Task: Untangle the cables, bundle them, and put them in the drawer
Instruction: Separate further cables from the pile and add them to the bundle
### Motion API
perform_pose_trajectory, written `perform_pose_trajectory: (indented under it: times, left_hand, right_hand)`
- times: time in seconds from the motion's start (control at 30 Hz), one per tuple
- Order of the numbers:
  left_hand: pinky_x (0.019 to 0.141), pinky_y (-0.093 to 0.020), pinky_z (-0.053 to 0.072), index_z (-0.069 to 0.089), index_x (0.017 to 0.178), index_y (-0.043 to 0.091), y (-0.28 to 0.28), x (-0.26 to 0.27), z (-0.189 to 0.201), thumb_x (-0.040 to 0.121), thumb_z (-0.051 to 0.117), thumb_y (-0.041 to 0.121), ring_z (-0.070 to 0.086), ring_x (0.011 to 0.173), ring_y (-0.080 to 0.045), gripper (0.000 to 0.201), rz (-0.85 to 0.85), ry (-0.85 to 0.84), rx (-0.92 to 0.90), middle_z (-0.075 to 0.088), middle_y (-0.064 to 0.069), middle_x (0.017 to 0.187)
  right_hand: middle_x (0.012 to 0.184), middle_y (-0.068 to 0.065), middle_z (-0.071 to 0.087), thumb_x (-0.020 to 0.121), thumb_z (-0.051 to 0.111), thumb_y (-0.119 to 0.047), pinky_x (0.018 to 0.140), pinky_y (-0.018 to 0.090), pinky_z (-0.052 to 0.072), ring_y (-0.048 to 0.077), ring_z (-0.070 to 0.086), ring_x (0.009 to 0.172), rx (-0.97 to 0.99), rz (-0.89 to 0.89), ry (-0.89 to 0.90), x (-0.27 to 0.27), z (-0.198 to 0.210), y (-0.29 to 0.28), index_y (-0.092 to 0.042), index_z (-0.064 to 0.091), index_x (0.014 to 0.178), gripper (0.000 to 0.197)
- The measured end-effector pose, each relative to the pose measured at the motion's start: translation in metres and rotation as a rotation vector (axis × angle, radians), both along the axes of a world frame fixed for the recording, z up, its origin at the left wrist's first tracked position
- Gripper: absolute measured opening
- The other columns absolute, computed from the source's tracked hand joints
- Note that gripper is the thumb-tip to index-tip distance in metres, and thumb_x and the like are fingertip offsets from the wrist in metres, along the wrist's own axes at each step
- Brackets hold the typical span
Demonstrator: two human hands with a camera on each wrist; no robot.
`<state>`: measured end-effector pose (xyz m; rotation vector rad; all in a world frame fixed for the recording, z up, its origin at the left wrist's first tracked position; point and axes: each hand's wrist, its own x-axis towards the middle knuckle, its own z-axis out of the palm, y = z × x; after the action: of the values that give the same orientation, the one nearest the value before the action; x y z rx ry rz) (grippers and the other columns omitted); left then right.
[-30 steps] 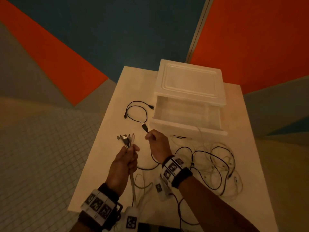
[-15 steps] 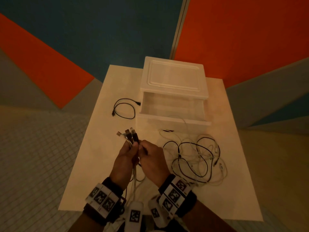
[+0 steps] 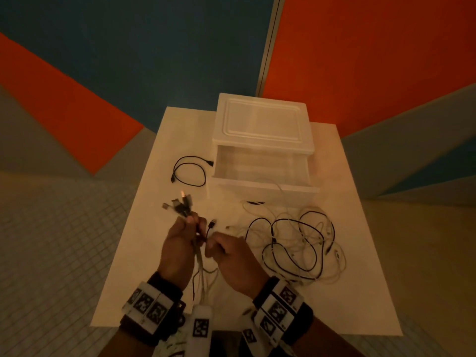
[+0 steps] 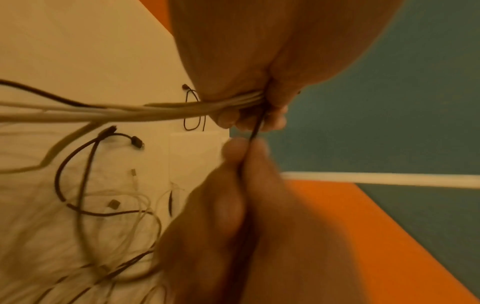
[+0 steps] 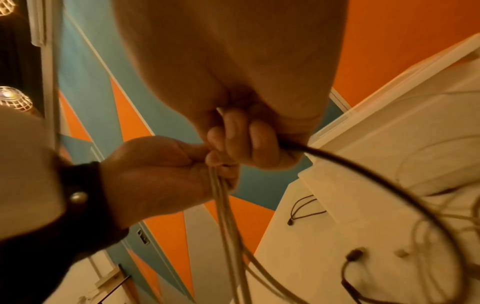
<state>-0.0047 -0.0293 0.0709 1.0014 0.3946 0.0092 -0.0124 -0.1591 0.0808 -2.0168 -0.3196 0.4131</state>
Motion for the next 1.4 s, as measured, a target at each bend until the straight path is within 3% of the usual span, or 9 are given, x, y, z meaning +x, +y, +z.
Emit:
perform_pose_trajectory:
  times: [0.13,0.37,0.47,0.53,0.63,0.73,0.87,1.1,1.4]
  left_hand:
    - [0.046,-0.02,0.034,0.047,0.082,0.016,0.04,0.013,0.009,0.096,0.038,0.012,0.032,0.047,-0.007,0.017,0.085,-0.002,-0.139,0.038,0.006,0.061]
    - [0.04,-0.017,0.02,0.046,0.08,0.019,0.091,0.02,0.013,0.099,0.032,0.015,0.026,0.044,-0.002,0.025,0.125,0.002,-0.12,0.034,0.011,0.056]
    - [0.041,-0.018,0.018,0.047,0.081,0.019,0.08,0.015,0.014,0.1,0.032,0.016,0.025,0.045,-0.003,0.025,0.095,0.011,-0.099,0.034,0.01,0.058]
    - [0.042,-0.02,0.016,0.048,0.081,0.019,0.074,0.013,0.015,0.1,0.033,0.017,0.02,0.047,-0.004,0.024,0.089,0.02,-0.083,0.034,0.01,0.059]
    - [0.042,-0.02,0.016,0.049,0.08,0.02,0.075,0.01,0.02,0.101,0.033,0.018,0.02,0.046,-0.004,0.026,0.096,0.03,-0.086,0.032,0.01,0.058]
    - [0.04,-0.019,0.017,0.049,0.08,0.019,0.081,0.003,0.022,0.101,0.032,0.018,0.014,0.05,-0.007,0.027,0.088,0.04,-0.106,0.031,0.009,0.058]
    - [0.039,-0.019,0.017,0.05,0.082,0.018,0.083,-0.007,0.021,0.101,0.032,0.018,0.017,0.047,-0.005,0.027,0.044,0.056,-0.107,0.031,0.009,0.059]
    - [0.039,-0.021,0.014,0.051,0.085,0.014,0.077,-0.024,0.018,0.094,0.04,0.016,0.014,0.048,-0.006,0.015,-0.006,0.091,-0.159,0.028,0.005,0.063]
    - [0.038,-0.02,0.013,0.052,0.084,0.012,0.08,-0.023,0.021,0.091,0.044,0.018,0.022,0.039,-0.005,0.012,0.047,0.224,-0.124,0.034,0.005,0.057]
  right_hand:
    - [0.068,-0.014,0.052,0.097,0.047,-0.014,0.069,0.016,0.038,-0.002,0.048,0.068,0.09,0.113,0.09,-0.024,-0.008,-0.046,-0.011,0.054,0.075,0.023]
    - [0.069,-0.005,0.048,0.088,0.044,-0.067,0.066,0.018,0.034,0.003,0.044,0.068,0.008,0.164,0.29,-0.07,-0.016,-0.136,-0.02,0.054,0.073,0.05]
    - [0.076,0.015,0.056,0.09,0.053,-0.05,0.073,0.028,0.044,0.005,0.051,0.074,-0.162,0.119,0.39,-0.084,-0.034,-0.152,-0.01,0.064,0.081,0.043]
    - [0.073,0.0,0.061,0.088,0.051,-0.044,0.08,0.038,0.048,0.007,0.056,0.073,-0.298,0.141,0.433,-0.09,-0.053,-0.153,-0.021,0.062,0.072,0.03]
    - [0.068,-0.026,0.059,0.099,0.045,-0.025,0.072,0.012,0.04,-0.006,0.051,0.071,-0.429,0.377,0.466,-0.09,-0.07,-0.145,-0.04,0.056,0.069,0.036]
    - [0.087,-0.004,0.07,0.099,0.044,-0.026,0.076,0.016,0.036,0.01,0.058,0.081,-0.488,0.516,0.46,-0.081,-0.078,-0.124,-0.011,0.068,0.091,0.03]
    - [0.124,0.017,0.061,0.098,0.044,-0.034,0.099,0.039,0.042,0.033,0.056,0.113,-0.639,0.687,0.399,-0.057,-0.085,-0.088,-0.006,0.063,0.118,0.04]
    - [0.108,0.021,0.066,0.093,0.045,-0.016,0.089,0.044,0.051,0.038,0.061,0.1,-0.584,0.454,0.142,0.034,-0.088,0.007,0.002,0.066,0.102,0.029]
    - [0.159,0.02,0.016,0.099,0.045,-0.022,0.119,0.034,0.015,0.031,0.017,0.147,-0.447,-0.11,0.184,0.187,-0.087,0.137,0.003,0.013,0.15,0.065]
